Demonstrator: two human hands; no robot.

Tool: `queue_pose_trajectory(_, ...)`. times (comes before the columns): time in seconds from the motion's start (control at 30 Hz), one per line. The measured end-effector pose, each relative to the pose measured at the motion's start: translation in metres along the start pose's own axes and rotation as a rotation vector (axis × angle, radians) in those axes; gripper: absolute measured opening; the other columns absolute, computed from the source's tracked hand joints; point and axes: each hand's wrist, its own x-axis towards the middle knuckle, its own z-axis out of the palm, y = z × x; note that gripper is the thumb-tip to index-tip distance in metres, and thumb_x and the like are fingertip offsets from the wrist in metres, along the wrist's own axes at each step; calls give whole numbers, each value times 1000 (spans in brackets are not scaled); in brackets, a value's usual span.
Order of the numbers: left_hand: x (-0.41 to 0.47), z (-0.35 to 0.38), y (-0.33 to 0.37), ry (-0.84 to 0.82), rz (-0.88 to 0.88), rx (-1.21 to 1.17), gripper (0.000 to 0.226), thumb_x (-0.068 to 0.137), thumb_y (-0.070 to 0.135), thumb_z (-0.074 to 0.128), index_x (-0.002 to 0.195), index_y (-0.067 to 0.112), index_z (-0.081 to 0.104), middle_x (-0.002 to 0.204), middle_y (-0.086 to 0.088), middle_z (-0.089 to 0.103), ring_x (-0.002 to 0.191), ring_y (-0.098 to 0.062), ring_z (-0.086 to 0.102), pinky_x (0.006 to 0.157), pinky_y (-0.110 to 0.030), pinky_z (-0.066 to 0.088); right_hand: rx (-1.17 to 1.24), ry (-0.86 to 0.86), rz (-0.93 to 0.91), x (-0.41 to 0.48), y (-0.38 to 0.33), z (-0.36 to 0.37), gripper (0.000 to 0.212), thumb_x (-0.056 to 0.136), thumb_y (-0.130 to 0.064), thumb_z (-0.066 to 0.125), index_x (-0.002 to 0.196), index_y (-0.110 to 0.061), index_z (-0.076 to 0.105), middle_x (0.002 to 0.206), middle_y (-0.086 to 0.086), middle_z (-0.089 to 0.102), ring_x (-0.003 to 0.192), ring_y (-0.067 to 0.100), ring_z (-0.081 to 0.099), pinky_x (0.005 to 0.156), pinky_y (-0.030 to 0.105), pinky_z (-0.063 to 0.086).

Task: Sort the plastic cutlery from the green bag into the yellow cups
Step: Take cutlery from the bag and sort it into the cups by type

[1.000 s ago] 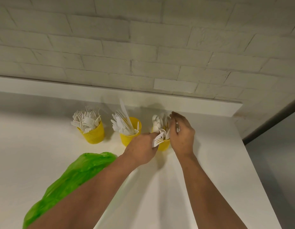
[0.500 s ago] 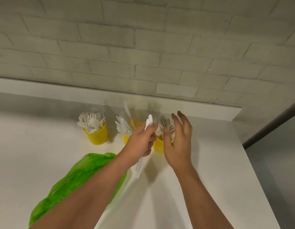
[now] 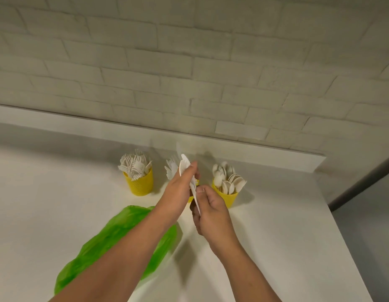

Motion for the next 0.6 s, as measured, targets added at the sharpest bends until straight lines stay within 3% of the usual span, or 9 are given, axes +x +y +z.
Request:
queue_pose_trajectory(0.1, -2, -6, -1, -26, 119, 112, 23, 102, 40, 57, 99, 18, 58, 82, 5, 53, 76, -9, 51, 74, -28, 42, -78, 113, -126, 2, 10, 7, 31, 109, -27, 42, 81, -25, 55, 62, -13, 44, 55, 8, 40, 55, 22, 37)
queue_pose_trajectory(0.2, -5, -11, -9, -36, 226, 226, 20, 102, 40, 57, 100, 20, 55, 78, 6, 49, 69, -8, 49, 70, -33, 43, -146, 211, -181, 5, 18, 9, 26, 108, -27, 43, 87, -21, 56, 65, -11, 51, 59, 10, 45, 59, 32, 40)
queue_pose_trajectory(0.27, -9, -13, -14, -25, 249, 280, 21, 101, 41, 57, 100, 21, 56, 71, 6, 51, 61, -12, 48, 61, -37, 43, -134, 217, -181, 4, 20, 8, 22, 108, -25, 46, 89, -20, 58, 65, -11, 53, 57, 12, 45, 57, 33, 40)
queue_pose_trajectory(0.37, -12, -16, -15, 37, 247, 315, 17, 102, 30, 58, 94, 16, 59, 62, 0, 60, 50, -14, 56, 55, -29, 45, -37, 179, -122, 1, 18, 7, 18, 107, -23, 49, 94, -16, 59, 73, 5, 63, 49, 20, 48, 48, 28, 39)
queue_pose_trajectory(0.43, -13, -19, -15, 38, 220, 284, 15, 101, 27, 60, 93, 14, 63, 64, -6, 64, 50, -16, 61, 55, -30, 50, 19, 173, -82, -1, 16, 5, 18, 107, -24, 49, 96, -16, 60, 80, 16, 67, 45, 25, 50, 42, 24, 37)
queue_pose_trajectory(0.53, -11, -22, -18, 22, 188, 215, 9, 99, 22, 63, 96, 16, 68, 73, -11, 68, 53, -22, 64, 58, -40, 55, 38, 175, -71, -3, 16, 4, 16, 107, -24, 51, 96, -17, 60, 79, 14, 69, 45, 25, 51, 42, 24, 36)
queue_pose_trajectory(0.6, -11, -23, -19, 41, 184, 218, 7, 98, 19, 64, 94, 17, 70, 74, -14, 69, 54, -22, 63, 56, -38, 55, 45, 159, -54, -2, 17, 4, 13, 105, -23, 54, 96, -19, 62, 79, 16, 69, 47, 23, 51, 43, 25, 36)
